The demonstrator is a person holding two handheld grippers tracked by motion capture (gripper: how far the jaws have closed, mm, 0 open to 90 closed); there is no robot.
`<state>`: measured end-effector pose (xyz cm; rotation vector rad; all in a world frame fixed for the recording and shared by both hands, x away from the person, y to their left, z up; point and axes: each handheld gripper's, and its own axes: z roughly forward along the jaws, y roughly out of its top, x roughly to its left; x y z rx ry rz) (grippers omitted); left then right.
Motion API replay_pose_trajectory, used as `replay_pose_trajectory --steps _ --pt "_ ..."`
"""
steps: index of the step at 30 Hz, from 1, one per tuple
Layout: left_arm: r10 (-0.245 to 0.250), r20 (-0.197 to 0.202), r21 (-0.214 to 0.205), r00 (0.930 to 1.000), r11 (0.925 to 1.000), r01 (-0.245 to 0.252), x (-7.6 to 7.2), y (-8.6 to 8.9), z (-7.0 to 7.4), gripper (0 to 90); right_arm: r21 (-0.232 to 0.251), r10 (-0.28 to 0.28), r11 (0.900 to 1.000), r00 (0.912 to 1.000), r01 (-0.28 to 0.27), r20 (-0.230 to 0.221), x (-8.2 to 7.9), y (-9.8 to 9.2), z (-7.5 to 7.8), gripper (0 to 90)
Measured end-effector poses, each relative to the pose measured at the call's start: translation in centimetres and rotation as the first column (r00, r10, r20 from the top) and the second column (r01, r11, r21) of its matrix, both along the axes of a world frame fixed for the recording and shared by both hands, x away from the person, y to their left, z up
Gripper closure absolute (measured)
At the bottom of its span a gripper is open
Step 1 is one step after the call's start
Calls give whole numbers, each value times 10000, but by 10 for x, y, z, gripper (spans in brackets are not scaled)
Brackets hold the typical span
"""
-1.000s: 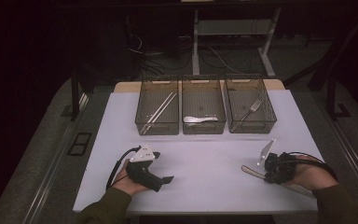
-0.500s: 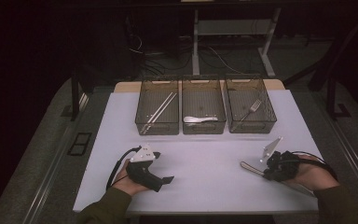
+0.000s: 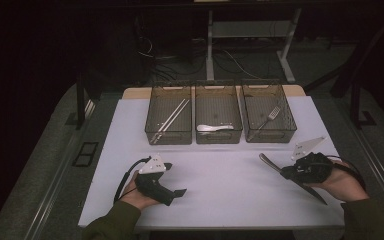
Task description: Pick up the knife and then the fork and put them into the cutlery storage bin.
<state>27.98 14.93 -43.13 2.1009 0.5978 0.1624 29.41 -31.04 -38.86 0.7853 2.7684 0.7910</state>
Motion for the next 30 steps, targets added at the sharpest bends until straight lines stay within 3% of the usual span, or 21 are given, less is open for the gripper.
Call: replay_pose_trajectory --steps 4,10,15,24,30 --pt "-109 73 -119 9999 9999 110 -1 1 1 0 614 -558 9967 9978 536 345 2 -8 7 792" --pt "-172 130 -340 9998 9993 176 -7 4 2 0 1578 -1270 9808 9894 1147 698 5 -17 18 792" --pt "-288 185 -407 9994 9987 296 -8 5 1 0 2326 -2110 9554 9716 1817 1076 13 -24 29 792" --pt "-467 327 -352 9984 9982 478 -5 7 -1 0 3319 -3124 9103 9366 2473 1589 38 -27 55 792" --pt "-441 275 -406 9986 9981 452 -4 7 -1 0 3681 -3468 8919 9197 2626 1843 57 -26 79 792"
